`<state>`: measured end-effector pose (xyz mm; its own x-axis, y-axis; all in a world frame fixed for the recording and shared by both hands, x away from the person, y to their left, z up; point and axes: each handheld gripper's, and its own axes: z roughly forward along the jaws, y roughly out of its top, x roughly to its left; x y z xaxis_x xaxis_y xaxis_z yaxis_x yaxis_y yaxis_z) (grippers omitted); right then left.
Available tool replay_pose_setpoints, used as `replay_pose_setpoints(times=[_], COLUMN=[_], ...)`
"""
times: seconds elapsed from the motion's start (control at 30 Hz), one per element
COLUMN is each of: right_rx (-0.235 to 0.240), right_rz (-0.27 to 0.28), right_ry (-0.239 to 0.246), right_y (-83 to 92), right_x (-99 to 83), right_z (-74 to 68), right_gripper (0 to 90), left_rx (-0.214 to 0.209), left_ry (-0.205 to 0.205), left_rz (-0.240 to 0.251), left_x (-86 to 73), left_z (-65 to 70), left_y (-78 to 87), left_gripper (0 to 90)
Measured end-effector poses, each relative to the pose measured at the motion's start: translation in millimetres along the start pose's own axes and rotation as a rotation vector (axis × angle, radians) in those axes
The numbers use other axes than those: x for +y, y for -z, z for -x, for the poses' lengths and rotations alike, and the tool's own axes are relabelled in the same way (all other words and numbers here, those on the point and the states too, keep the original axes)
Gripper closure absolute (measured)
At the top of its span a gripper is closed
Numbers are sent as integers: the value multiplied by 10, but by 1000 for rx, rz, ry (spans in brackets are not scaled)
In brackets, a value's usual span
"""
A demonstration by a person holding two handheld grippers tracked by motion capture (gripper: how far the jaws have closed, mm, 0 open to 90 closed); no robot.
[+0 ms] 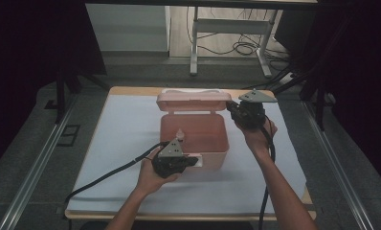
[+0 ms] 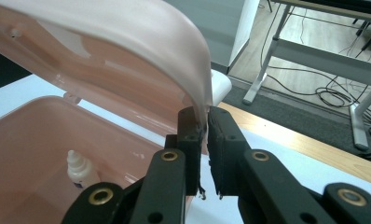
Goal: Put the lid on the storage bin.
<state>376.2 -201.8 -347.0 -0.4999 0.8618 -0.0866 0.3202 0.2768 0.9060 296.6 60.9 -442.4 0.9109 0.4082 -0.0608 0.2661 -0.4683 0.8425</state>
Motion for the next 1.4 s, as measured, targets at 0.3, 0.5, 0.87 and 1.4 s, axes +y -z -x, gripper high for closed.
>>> replay_pose_setpoints(times=[0.3, 0.5, 0.87, 1.4], right_rx=[34, 58, 95, 146], right_rz=[-21, -36, -67, -163], right_ry=[2, 5, 22, 123], right_y=[54, 92, 139, 235], right_x=[-56, -119, -270, -481], right_z=[-7, -15, -31, -98], right_gripper=[806, 794, 769, 735], left_rx=[0, 2, 3, 5], left_ry=[1, 0, 7, 3], left_rz=[0, 0, 0, -1], left_x=[0, 1, -1, 0], left_z=[0, 0, 7, 9], left_y=[0, 0, 0, 0], left_gripper=[900, 900, 900, 900])
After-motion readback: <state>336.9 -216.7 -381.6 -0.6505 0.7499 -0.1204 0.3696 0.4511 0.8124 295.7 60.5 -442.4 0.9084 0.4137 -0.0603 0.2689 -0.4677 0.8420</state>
